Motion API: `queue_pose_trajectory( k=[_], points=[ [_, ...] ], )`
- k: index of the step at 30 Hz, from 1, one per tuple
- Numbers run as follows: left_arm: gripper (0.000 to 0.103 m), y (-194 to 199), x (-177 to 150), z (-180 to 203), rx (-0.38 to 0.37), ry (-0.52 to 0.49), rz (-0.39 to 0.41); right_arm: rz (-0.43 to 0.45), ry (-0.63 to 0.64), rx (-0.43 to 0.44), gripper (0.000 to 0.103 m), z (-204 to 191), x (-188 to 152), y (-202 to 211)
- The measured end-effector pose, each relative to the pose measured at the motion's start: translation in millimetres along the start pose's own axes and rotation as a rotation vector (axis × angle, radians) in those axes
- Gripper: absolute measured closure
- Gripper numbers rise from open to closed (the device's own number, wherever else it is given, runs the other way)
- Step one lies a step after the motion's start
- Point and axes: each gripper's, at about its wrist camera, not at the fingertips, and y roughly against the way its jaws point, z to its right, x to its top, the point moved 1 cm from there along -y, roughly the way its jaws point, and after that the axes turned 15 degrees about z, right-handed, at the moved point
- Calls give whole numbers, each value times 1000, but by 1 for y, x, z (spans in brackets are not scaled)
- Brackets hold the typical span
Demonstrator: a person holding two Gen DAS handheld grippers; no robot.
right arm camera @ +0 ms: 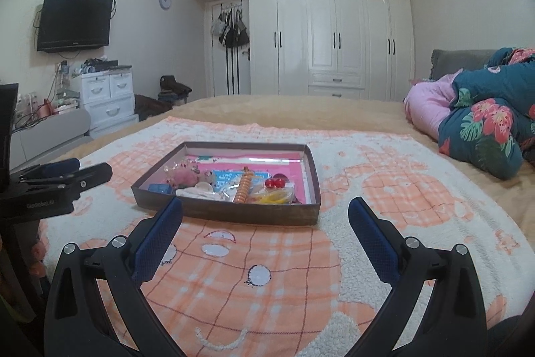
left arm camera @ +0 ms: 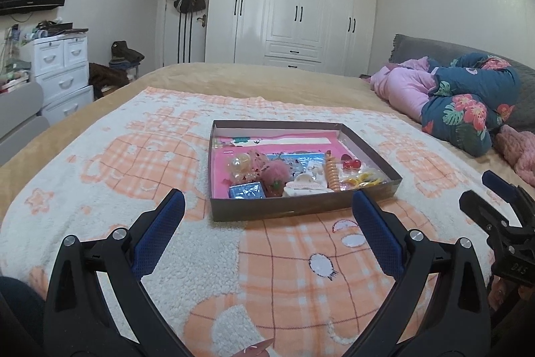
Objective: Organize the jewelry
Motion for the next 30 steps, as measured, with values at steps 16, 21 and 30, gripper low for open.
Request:
queue_pose_trajectory(
  k=[16, 21, 30],
  points=[
    [11, 10, 3, 4, -3, -7, 65, 63, 5, -18, 6, -3, 4, 6],
    [11, 10, 3, 4, -3, -7, 65, 57, -3, -26, 6, -3, 4, 5],
    [11, 11, 3, 5, -6, -9, 65, 53, -1, -29, 6, -5, 1, 4]
  ],
)
